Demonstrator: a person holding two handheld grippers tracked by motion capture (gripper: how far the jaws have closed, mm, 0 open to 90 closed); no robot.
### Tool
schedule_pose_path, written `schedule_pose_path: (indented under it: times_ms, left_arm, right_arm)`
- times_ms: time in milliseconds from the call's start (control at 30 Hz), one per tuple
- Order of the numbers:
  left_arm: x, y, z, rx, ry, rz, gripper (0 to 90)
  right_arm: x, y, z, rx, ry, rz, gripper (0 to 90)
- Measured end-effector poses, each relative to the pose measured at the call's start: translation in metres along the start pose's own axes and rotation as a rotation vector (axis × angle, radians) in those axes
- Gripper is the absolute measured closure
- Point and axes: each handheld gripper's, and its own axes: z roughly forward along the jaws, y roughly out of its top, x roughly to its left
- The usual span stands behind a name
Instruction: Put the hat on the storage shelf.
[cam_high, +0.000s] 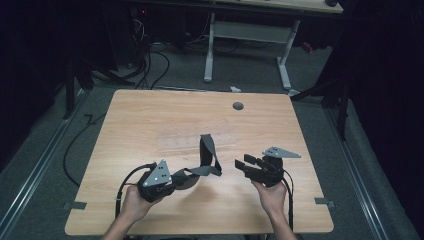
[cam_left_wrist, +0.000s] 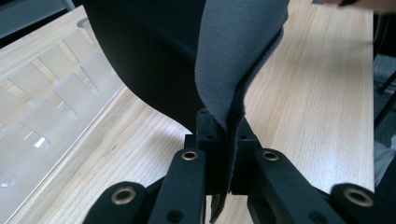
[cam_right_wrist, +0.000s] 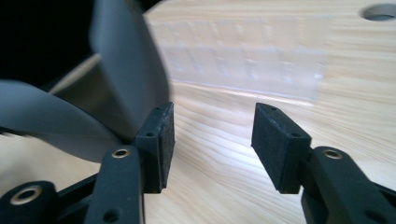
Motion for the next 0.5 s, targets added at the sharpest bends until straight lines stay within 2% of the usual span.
schedule_pose_path:
  times_ms: [133, 167, 200, 333, 400, 433, 467, 500]
  left_arm:
    - [0.001, 0.004, -0.003, -0.025, 0.000, -0.026, 86.8]
    - [0.002, 0.006, -0.004, -0.033, 0.001, -0.040, 86.8]
    - [0.003, 0.007, -0.005, -0.032, 0.000, -0.043, 86.7]
    - [0.005, 0.011, -0.009, -0.037, 0.001, -0.048, 86.8]
    - [0.004, 0.012, -0.010, -0.041, 0.000, -0.046, 86.8]
    - [0.004, 0.013, -0.011, -0.045, -0.001, -0.042, 86.8]
    - [0.004, 0.014, -0.012, -0.055, -0.001, -0.044, 86.7]
    - [0.004, 0.015, -0.013, -0.059, 0.000, -0.041, 86.7]
  right_arm:
    - [-0.013, -0.016, 0.005, 0.012, -0.065, 0.004, 47.1]
    - [-0.013, -0.016, 0.005, 0.012, -0.065, 0.004, 47.1]
    - [-0.020, -0.023, 0.007, 0.021, -0.119, 0.005, 46.5]
    - [-0.031, -0.035, 0.010, 0.036, -0.202, 0.007, 44.8]
    - [-0.033, -0.037, 0.010, 0.043, -0.216, 0.004, 44.2]
    - [-0.035, -0.039, 0.010, 0.051, -0.240, -0.008, 44.0]
    - [-0.038, -0.044, 0.011, 0.062, -0.301, -0.043, 43.6]
    - [-0.040, -0.045, 0.011, 0.069, -0.316, -0.053, 43.9]
